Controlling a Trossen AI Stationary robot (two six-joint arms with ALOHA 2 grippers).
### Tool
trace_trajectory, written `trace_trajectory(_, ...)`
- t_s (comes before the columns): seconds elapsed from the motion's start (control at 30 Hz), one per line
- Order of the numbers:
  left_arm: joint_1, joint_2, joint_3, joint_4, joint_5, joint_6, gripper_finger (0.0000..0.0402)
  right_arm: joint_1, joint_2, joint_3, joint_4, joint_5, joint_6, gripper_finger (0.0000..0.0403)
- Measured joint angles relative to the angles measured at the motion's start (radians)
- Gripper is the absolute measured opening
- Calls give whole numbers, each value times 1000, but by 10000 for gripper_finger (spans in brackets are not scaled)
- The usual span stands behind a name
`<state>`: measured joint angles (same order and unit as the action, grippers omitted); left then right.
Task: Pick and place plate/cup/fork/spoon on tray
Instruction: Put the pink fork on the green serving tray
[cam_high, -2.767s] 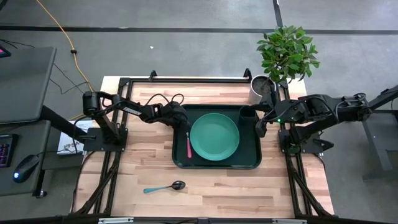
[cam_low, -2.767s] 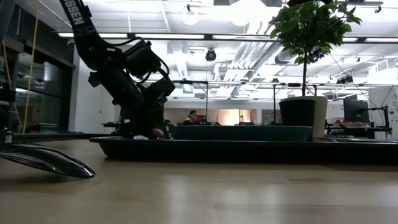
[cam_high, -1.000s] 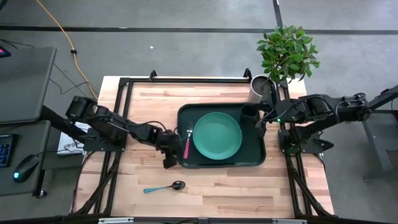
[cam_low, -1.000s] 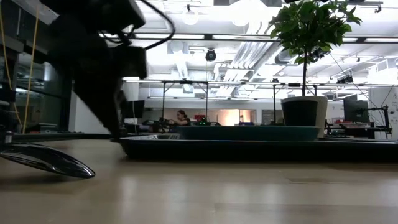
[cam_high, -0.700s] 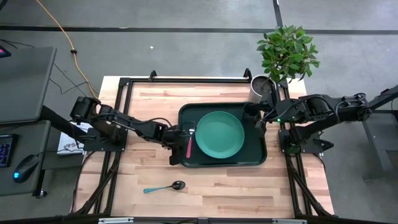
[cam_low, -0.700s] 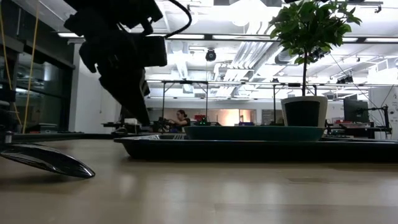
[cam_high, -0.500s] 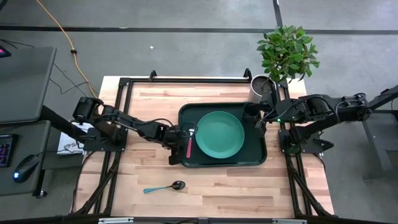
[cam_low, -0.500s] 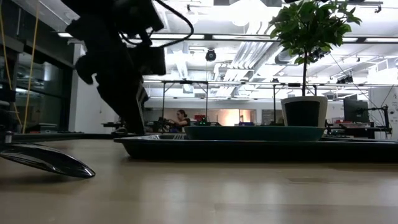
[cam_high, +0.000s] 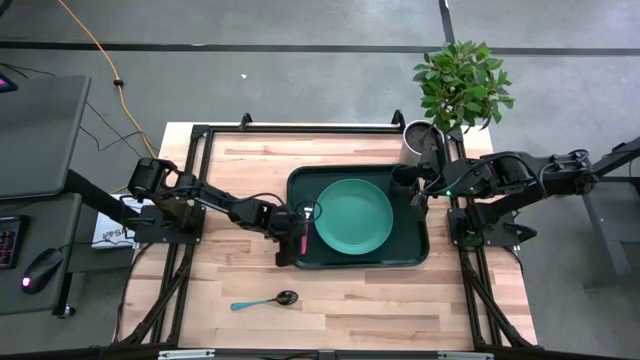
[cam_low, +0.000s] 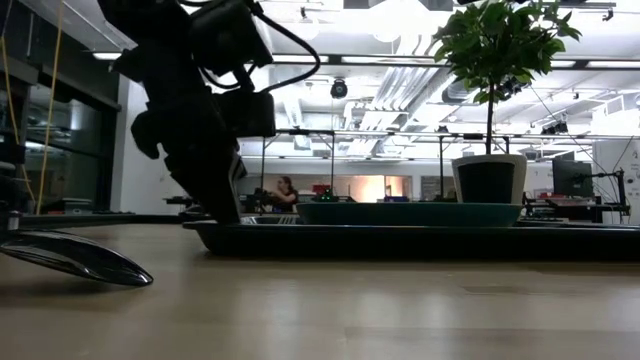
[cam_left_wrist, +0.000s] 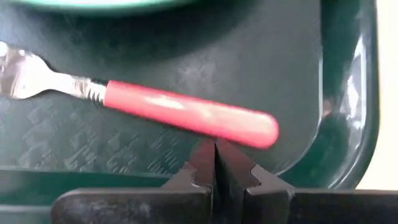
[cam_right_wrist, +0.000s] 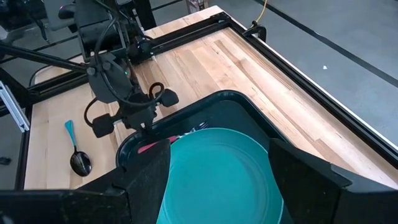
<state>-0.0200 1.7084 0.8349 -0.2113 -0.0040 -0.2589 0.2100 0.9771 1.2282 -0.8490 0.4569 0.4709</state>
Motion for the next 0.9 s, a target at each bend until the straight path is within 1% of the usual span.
trace_trajectory(0.37,0,5,0,20,0,-1,0,0,0,0,0,4,0,264)
trace_trajectory(0.47,-1,5,0,48,10,-1,0,0,0,0,0,4,0,264)
trace_trajectory(0.7,-2,4,0,54,19,-26,0,0,0,0,0,4,0,264)
trace_trajectory(0.8,2,-20,0,50,19,-26,0,0,0,0,0,4,0,264)
trace_trajectory(0.9,2,-45,1,-7,15,12,0,0,0,0,0,4,0,264)
